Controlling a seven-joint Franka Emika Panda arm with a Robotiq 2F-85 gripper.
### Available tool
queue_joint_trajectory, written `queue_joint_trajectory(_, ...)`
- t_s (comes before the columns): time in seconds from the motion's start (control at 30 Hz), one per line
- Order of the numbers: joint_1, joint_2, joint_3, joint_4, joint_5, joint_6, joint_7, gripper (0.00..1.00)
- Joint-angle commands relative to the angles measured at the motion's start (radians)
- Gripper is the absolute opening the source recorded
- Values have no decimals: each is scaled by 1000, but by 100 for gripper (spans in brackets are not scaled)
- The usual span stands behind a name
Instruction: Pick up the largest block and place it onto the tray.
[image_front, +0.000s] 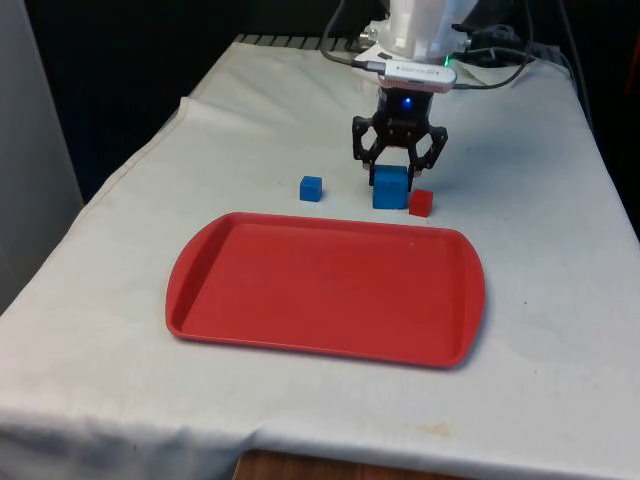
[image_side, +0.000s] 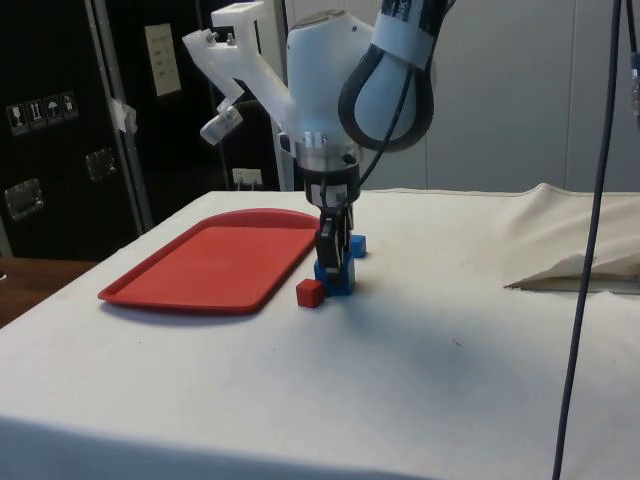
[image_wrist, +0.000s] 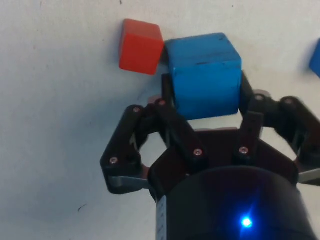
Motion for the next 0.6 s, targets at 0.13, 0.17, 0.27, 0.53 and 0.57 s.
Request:
queue_joint_trajectory(0.13,-6,3,9,-2,8,11,-7,3)
queue_joint_trajectory(0.17,-6,4,9,-2,8,11,-7,3)
queue_joint_trajectory(0.27,-3,-3,4,-1,4,4,-5,3)
queue_joint_trajectory(0.53,7,-52,-17,4,-17,-34,7,3)
queue_joint_trajectory(0.57,7,-66,-19,7,-21,-49,8,3)
